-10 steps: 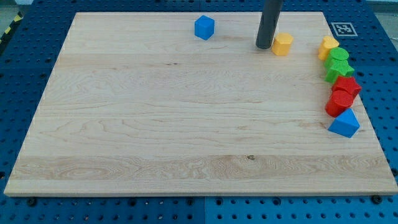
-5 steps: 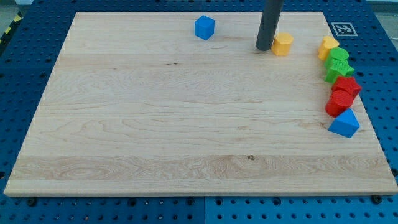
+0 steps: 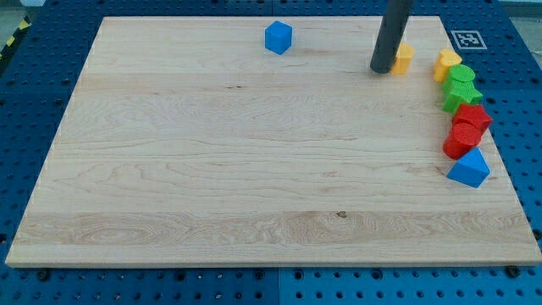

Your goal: Move the yellow hexagon top of the yellow heart

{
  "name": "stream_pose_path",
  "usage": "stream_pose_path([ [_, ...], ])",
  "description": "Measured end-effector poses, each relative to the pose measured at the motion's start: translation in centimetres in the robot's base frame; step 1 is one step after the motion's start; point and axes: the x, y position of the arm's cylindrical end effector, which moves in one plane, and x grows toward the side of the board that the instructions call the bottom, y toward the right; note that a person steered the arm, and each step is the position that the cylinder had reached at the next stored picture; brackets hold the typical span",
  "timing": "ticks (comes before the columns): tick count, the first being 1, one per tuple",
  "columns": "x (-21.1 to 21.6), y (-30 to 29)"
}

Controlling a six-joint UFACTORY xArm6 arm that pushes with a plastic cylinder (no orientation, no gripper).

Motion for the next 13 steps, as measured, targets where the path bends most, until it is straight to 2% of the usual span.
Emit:
stream_pose_path([
  [7, -2.5, 4.8],
  [13, -2.5, 5.6],
])
